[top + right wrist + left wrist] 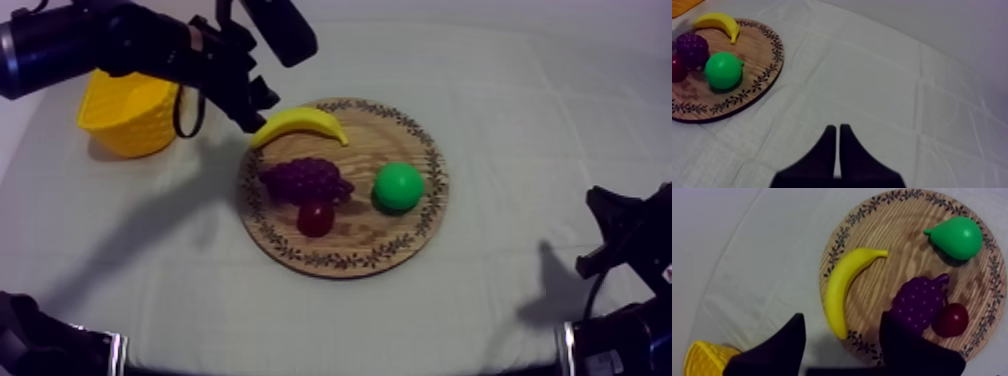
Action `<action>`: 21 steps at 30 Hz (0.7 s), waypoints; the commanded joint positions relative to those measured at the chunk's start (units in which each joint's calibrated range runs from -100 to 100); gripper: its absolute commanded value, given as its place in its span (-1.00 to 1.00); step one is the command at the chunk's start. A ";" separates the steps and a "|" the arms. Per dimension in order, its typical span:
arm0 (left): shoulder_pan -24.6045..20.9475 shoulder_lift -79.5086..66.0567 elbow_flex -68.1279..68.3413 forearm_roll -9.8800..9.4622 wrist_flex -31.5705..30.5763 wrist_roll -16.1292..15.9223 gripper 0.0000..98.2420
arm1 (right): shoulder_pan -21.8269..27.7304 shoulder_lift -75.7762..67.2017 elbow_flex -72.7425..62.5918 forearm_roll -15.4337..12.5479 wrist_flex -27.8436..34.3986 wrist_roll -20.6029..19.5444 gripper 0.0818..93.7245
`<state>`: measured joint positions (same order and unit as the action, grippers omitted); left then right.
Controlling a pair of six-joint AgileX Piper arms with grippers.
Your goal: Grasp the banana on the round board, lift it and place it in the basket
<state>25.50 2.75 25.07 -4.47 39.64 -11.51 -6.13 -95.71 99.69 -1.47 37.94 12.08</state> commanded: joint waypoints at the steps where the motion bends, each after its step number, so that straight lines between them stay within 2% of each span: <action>1: -0.01 1.42 -0.19 0.11 0.42 0.00 0.18 | 0.01 -0.04 -0.03 -0.02 0.04 0.01 -0.99; 8: -0.08 9.30 -4.74 -0.07 4.12 0.24 0.17 | 0.01 -0.04 -0.03 -0.02 0.04 0.01 -0.99; 14: -0.25 18.13 -13.26 -0.10 10.12 -0.07 0.18 | 0.01 -0.04 -0.03 -0.02 0.04 0.01 -0.99; 21: -0.35 27.18 -22.74 -1.82 17.67 2.44 0.13 | 0.01 -0.04 -0.03 -0.02 0.04 0.01 -0.99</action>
<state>25.15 27.56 4.84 -6.17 56.11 -9.45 -6.13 -95.71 99.69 -1.47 37.94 12.08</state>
